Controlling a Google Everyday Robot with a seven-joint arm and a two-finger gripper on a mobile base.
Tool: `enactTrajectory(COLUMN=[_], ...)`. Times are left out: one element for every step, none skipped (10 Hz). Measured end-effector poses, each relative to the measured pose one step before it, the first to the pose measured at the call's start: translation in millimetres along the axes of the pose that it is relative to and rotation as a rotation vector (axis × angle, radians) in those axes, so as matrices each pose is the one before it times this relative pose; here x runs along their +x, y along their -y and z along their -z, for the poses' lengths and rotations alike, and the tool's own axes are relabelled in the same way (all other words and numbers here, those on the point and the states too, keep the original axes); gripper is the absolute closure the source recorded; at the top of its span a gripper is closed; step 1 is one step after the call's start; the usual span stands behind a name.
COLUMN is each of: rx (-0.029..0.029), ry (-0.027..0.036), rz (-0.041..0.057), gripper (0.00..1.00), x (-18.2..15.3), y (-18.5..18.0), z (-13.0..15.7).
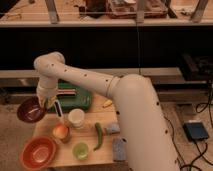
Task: Stack bowls on top of each other
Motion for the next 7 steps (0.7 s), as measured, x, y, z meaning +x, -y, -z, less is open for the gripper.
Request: enactTrajectory(rx=[0.01588,0.00568,0.00573,0.00432,0.00311,0.00176,0.00181], ry=[-0.01721,-0.01620,-0.01393,-0.00142,0.00251,0.00332,0.00542], rz=[0.00455,0.00936,0.01540,0.01050,0.00756,0.00178,0.00007], gripper=[0.82,0.82,0.82,0.82,0.82,0.82,0.82], x=[-1.33,-1.44,-4.34,-5.39,-8.66,-9.67,-18.33], y=[7.02,7.44,12.77,8.39,6.46,2.69,1.68], z=[18.18,13.28,13.55,5.00,3.06,-0.42,-6.13])
